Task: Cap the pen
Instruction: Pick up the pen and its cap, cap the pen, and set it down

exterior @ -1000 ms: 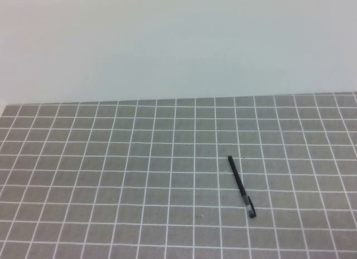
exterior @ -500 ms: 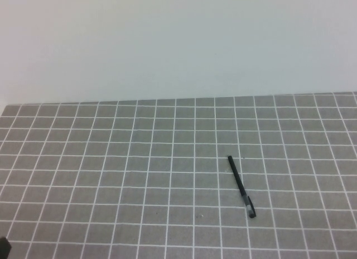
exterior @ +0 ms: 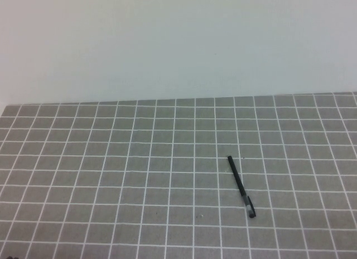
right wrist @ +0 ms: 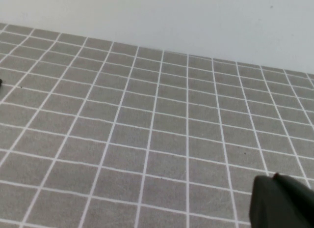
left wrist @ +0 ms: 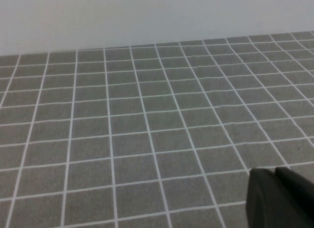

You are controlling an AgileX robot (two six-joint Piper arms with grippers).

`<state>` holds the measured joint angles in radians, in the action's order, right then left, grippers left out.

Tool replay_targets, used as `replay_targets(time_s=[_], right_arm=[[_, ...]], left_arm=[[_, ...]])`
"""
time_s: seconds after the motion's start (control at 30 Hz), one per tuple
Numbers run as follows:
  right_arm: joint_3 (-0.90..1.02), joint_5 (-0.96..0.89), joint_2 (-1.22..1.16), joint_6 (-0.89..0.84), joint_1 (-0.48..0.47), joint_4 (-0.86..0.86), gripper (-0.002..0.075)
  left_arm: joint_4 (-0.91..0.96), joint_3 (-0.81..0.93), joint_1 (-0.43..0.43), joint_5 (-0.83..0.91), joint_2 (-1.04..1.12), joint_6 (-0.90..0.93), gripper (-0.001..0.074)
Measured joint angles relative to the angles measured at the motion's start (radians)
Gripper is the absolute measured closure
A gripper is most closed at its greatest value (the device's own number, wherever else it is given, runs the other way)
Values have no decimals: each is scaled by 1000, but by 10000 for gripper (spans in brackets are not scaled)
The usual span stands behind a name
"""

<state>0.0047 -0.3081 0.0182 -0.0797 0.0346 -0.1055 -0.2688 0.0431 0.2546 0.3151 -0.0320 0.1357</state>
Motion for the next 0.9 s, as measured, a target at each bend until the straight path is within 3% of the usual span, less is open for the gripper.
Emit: replay_targets(time_s=[0.8, 0.9], right_arm=[[0, 0, 0, 0, -5, 0, 727], [0, 0, 0, 0, -5, 0, 727]], left_arm=[[0, 0, 2, -6, 4, -3, 735], [-12, 0, -60, -6, 2, -3, 735]])
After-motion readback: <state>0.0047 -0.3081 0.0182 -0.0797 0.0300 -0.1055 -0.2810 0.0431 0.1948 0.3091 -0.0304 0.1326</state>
